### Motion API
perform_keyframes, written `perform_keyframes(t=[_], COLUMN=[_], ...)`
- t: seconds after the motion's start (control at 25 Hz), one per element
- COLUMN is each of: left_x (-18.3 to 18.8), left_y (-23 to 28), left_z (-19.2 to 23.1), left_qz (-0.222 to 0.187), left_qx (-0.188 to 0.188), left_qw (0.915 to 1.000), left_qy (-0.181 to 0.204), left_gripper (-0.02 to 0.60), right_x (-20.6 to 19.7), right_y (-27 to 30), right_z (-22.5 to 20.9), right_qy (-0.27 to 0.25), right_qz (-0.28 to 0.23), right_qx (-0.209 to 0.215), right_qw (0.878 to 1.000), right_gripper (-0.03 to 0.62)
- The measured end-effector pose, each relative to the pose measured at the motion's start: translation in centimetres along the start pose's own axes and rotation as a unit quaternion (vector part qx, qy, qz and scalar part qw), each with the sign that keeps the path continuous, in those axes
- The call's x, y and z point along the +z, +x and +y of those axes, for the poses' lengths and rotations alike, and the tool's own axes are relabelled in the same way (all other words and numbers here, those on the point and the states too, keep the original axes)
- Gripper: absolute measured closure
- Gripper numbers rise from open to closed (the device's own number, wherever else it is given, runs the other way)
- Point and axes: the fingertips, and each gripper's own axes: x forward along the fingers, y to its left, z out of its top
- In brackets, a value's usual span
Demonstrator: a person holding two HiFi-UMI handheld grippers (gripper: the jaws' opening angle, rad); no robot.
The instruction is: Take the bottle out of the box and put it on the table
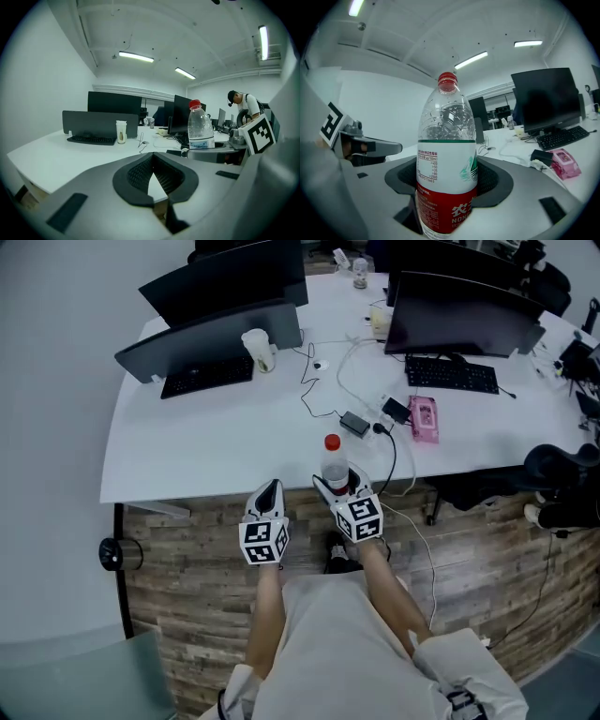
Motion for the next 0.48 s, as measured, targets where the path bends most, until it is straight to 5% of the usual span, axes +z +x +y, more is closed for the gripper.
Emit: perform_keyframes(t=[0.48], left_x=[6.6], left_y=[12.9], left_z=[6.6], left_qz=[-0.011], left_qx=[-0.017], left_qw=[0.9998], left_qy=[-0.001], left_gripper=[0.568], right_x=[0.7], right_y=[12.4], right_z=[1.5], right_qy=[-0.086], right_qz=[0.019], right_qx=[0.146], right_qw=[0.985], right_gripper=[0.283])
